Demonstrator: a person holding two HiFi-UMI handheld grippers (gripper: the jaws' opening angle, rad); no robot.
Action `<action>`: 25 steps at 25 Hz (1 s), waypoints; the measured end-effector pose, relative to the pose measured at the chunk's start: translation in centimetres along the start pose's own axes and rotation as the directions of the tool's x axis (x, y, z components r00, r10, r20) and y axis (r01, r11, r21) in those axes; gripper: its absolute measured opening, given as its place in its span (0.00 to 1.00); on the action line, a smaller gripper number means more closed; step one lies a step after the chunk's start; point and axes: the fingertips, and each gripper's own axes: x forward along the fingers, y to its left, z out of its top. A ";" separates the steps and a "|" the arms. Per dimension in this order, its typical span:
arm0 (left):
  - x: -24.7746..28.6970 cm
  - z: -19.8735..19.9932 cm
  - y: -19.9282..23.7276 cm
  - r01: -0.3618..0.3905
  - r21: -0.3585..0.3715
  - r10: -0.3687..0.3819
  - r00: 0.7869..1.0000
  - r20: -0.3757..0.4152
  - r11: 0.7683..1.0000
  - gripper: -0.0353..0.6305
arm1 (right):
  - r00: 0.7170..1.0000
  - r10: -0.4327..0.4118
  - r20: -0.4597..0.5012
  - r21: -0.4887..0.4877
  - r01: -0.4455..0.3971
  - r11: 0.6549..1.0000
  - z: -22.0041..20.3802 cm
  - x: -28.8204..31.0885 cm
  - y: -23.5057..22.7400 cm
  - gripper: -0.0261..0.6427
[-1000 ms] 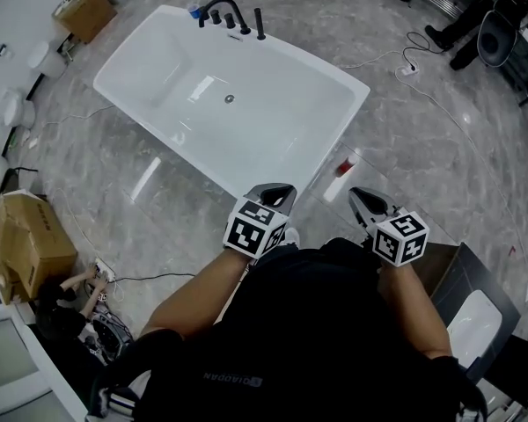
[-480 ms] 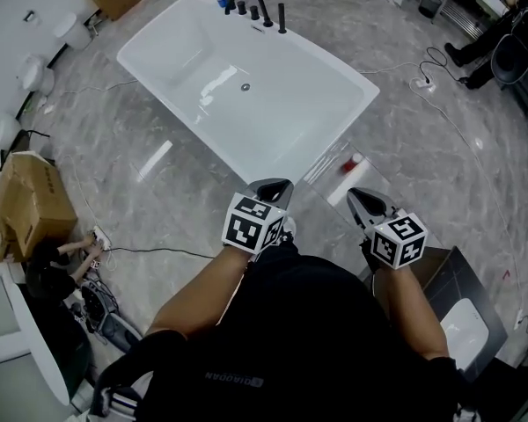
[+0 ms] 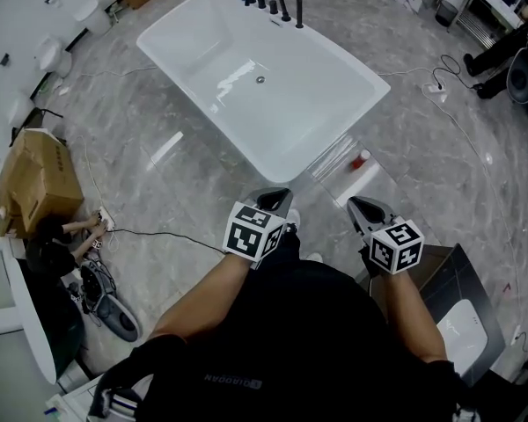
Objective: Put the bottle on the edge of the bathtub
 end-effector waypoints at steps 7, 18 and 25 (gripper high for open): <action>-1.4 -1.3 -0.5 -0.022 0.005 0.022 1.000 -0.004 1.000 0.08 | 1.000 0.013 0.019 -0.004 -0.013 1.000 -0.5 -0.5 1.1 0.10; -1.7 -1.8 -1.5 -0.027 0.004 0.027 1.000 0.004 1.000 0.08 | 1.000 0.027 0.007 -0.035 -0.027 0.999 -0.9 -1.2 1.5 0.10; -1.7 -1.6 -1.8 -0.027 0.011 0.027 1.000 0.011 1.000 0.08 | 0.999 0.034 0.001 -0.053 -0.034 0.998 -1.0 -1.5 1.6 0.10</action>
